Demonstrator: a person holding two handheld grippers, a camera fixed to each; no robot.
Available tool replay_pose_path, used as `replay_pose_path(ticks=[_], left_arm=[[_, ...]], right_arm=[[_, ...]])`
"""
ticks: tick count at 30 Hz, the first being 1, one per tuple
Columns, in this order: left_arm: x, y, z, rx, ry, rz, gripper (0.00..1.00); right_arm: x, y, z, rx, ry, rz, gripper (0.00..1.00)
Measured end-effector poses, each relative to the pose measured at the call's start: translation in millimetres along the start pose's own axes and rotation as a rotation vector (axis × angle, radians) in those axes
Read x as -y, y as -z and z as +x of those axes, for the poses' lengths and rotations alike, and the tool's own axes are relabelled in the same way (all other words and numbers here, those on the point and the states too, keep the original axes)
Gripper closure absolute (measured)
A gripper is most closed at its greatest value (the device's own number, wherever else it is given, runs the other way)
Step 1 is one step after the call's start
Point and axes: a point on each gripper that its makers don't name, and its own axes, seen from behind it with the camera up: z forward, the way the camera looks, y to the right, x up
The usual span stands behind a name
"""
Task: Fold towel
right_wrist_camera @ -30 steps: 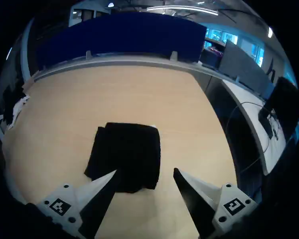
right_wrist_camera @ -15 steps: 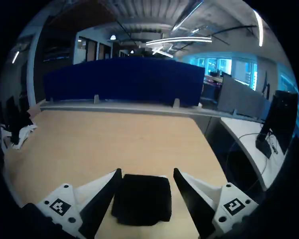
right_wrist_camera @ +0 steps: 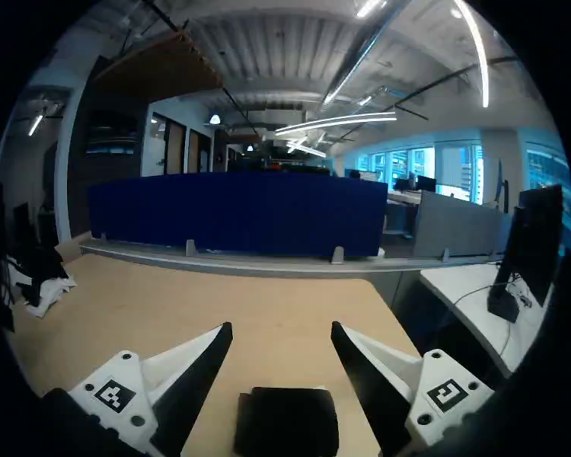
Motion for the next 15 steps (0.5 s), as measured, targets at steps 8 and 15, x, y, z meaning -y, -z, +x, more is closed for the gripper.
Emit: replay_pose_path(ticks=[8,15], left_arm=[[9.0,-3.4,23.3,-0.070,-0.005,0.010,0.07],[24.1,0.1,52.6,-0.169,0.037,0.031,0.07]], right_arm=[[17.3,-6.6,26.1,-0.056,0.009,-0.001,0.00],[45.5,-13.0,54.7,-0.118,0.000,0.010,0.00]])
